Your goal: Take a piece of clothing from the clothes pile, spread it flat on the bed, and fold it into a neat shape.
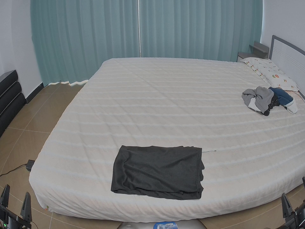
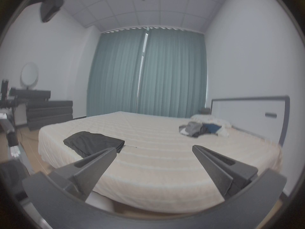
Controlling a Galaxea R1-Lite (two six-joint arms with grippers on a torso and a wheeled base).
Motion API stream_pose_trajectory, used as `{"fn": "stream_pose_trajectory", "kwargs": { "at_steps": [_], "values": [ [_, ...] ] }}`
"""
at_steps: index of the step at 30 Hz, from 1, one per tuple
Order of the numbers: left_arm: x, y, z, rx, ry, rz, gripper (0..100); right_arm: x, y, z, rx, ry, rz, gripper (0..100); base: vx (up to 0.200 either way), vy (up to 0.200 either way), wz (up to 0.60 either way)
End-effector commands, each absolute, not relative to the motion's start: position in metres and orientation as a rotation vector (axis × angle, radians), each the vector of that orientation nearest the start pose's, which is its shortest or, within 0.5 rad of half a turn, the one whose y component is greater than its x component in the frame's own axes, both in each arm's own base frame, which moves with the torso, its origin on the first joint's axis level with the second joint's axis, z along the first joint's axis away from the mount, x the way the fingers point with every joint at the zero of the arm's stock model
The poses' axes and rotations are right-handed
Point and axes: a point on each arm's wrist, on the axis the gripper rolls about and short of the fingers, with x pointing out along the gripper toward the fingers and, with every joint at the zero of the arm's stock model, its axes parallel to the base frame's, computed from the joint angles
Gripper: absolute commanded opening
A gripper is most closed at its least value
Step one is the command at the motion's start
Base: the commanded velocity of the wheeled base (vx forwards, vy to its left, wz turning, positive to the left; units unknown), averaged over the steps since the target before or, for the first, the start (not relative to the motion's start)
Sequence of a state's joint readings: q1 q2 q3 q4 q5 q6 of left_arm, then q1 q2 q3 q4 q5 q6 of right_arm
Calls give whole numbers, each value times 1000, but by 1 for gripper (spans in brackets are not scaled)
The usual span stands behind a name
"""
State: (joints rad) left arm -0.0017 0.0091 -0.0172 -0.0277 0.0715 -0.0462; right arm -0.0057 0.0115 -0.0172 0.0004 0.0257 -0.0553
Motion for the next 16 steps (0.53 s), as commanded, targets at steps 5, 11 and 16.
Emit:
{"fn": "stream_pose_trajectory", "kwargs": {
  "at_steps": [5,11,16],
  "values": [
    [-23,-1,76,11,-2,-48,100,-24,0,76,0,31,-12,100,0,0,0],
    [-23,0,76,15,0,-17,100,-24,0,76,2,26,-9,100,0,0,0],
    [-23,0,76,12,-2,-3,100,-24,0,76,-3,26,-5,100,0,0,0]
  ]
}}
